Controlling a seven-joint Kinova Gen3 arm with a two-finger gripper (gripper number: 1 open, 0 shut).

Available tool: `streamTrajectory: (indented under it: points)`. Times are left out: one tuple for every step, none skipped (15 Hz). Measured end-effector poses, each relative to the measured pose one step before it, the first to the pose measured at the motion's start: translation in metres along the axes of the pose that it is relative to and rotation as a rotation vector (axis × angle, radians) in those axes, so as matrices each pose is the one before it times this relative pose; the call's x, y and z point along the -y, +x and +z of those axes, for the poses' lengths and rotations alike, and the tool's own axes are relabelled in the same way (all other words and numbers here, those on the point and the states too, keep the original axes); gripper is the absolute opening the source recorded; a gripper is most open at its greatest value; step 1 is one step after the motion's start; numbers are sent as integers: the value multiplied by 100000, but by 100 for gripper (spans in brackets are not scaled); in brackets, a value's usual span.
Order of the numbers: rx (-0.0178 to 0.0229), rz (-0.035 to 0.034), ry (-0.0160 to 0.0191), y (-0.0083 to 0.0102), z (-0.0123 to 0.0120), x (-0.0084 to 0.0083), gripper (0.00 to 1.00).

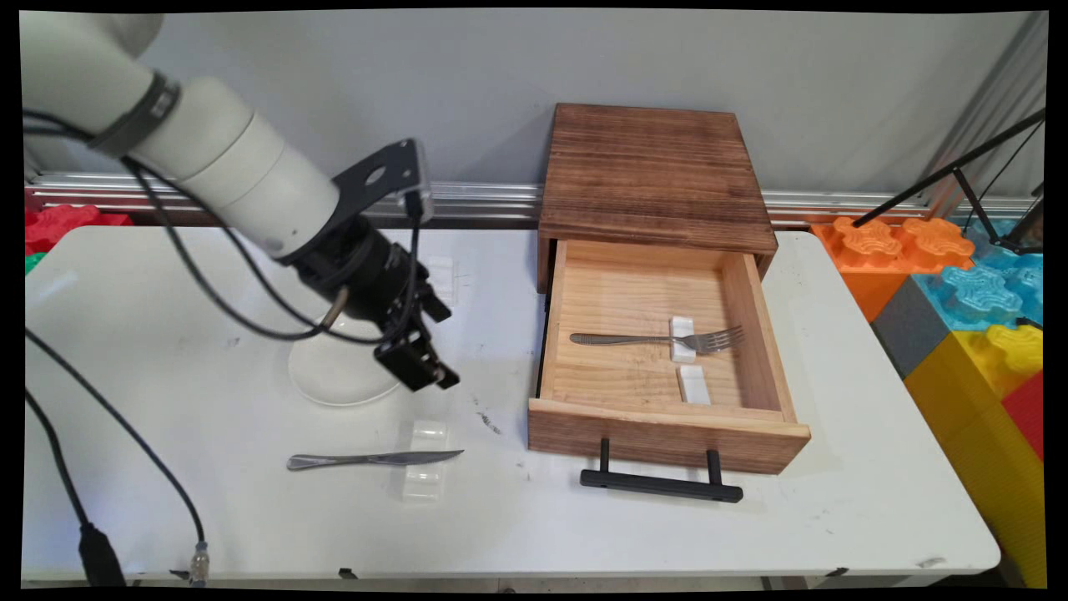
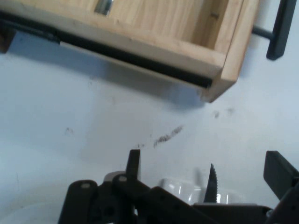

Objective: Pick up the knife from the right of the white plate

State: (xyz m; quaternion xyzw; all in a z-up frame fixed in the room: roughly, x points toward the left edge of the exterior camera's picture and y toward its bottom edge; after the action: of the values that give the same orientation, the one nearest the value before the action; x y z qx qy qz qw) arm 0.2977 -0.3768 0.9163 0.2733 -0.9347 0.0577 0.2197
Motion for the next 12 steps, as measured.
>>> streamTrajectory:
  points:
    - [-88, 338, 245, -470, 124, -170, 100]
    - [-116, 234, 259, -465, 115, -156, 100]
    - [-194, 507, 214, -496, 187, -146, 100]
    - [-217, 490, 260, -593, 198, -157, 100]
    - [-69, 374, 196, -523, 169, -122, 100]
    - [95, 644, -157, -625, 204, -154, 100]
    - [207, 852, -406, -608, 198, -137, 100]
    - [386, 1050, -650, -587, 221, -88, 100]
    - [414, 1046, -595, -511, 170, -61, 100]
    - [269, 685, -410, -322, 113, -38, 100]
    - [607, 862, -632, -492, 197, -27, 100]
    - [391, 556, -427, -323, 129, -27, 100]
